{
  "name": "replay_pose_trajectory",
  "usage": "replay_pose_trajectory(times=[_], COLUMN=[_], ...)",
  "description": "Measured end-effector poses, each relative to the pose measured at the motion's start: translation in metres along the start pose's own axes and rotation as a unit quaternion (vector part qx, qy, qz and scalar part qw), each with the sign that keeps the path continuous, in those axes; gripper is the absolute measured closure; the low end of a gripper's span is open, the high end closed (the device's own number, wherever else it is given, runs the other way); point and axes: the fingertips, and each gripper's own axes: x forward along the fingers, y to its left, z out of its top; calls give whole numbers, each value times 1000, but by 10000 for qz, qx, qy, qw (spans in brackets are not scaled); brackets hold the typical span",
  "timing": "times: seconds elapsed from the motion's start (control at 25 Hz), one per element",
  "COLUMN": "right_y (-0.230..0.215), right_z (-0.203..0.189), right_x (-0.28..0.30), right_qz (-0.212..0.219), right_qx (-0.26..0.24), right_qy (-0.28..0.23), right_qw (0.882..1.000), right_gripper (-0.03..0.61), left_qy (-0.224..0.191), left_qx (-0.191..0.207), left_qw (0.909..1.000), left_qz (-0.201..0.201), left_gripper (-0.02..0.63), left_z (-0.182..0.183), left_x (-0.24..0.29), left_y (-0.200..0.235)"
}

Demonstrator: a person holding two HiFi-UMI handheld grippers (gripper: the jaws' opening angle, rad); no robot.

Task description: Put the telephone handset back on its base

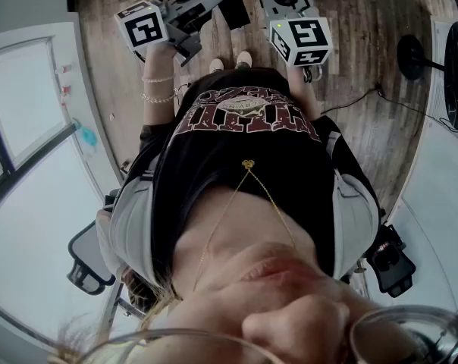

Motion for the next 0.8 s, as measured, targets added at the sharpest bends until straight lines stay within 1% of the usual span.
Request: replay_pose_trajectory(times=[0.08, 0.28, 0.48, 0.56, 0.68, 0.8], right_y=[1, -1, -8, -13, -21, -17], right_z=[0, 1, -4, -4, -5, -4], right_x=[1, 2, 3, 8, 18, 14], right_qz=[26, 132, 151, 151, 144, 89], right_qx=[3, 135, 162, 180, 179, 127], right_qy=[-19, -147, -94, -69, -22, -85], right_qw=[10000, 9997, 9997, 9997, 9997, 9998], right_gripper=[555, 555, 555, 555, 555, 555], left_qy=[-3, -65, -60, -72, -116, -86], left_qx=[87, 103, 119, 59, -110, 22], left_qw=[10000, 9999, 9998, 9998, 9998, 9999], left_qz=[10, 75, 165, 185, 140, 74], left_gripper=[532, 532, 532, 532, 532, 532], left_z=[5, 7, 6, 10, 16, 17], left_x=[1, 1, 2, 4, 6, 4], left_y=[-6, -4, 0, 7, 21, 14])
